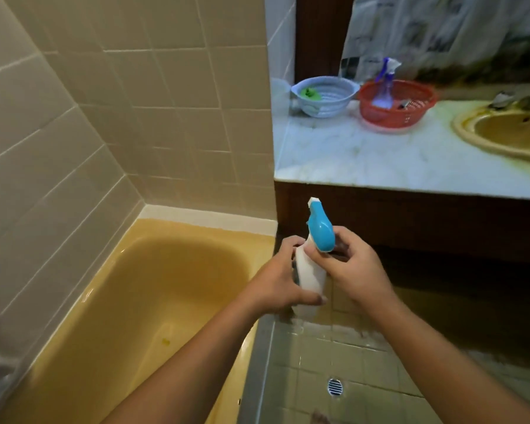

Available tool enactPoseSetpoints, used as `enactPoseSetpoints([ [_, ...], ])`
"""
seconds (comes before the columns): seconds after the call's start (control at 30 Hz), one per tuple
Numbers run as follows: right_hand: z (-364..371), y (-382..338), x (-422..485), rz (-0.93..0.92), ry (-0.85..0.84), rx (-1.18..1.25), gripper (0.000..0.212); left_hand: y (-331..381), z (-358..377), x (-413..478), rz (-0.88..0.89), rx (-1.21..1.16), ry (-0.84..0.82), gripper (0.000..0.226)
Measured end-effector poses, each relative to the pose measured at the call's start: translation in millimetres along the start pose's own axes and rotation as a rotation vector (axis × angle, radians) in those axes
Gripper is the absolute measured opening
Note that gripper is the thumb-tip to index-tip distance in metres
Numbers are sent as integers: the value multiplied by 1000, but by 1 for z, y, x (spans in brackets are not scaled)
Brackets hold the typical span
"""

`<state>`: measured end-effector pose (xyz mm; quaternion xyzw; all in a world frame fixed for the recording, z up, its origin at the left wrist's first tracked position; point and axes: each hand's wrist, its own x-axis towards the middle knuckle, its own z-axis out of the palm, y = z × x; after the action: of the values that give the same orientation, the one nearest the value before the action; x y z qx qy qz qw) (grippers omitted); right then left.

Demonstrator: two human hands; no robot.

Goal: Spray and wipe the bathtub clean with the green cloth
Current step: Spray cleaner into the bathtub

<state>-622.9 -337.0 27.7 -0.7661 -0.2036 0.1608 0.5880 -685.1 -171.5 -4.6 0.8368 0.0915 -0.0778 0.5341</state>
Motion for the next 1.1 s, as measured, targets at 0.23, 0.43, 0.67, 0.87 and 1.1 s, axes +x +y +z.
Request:
enactPoseSetpoints([
  [0.23, -68, 16, 86, 30, 127, 71, 47, 45, 4, 123, 79, 88, -39, 97],
  [0.43, -104, 37, 171, 62, 257, 76, 46, 60, 0, 239, 136, 86, -75, 94],
  [0.67, -159, 50, 265, 87, 370, -20, 36, 85, 7, 366, 237, 160, -116, 91],
  [0.87, -218, 76, 317, 93, 417, -58, 31, 107, 39, 451, 292, 159, -136, 86],
  [1.1, -289, 102, 352, 103, 373, -73, 33, 129, 84, 514, 239, 136, -107, 88],
])
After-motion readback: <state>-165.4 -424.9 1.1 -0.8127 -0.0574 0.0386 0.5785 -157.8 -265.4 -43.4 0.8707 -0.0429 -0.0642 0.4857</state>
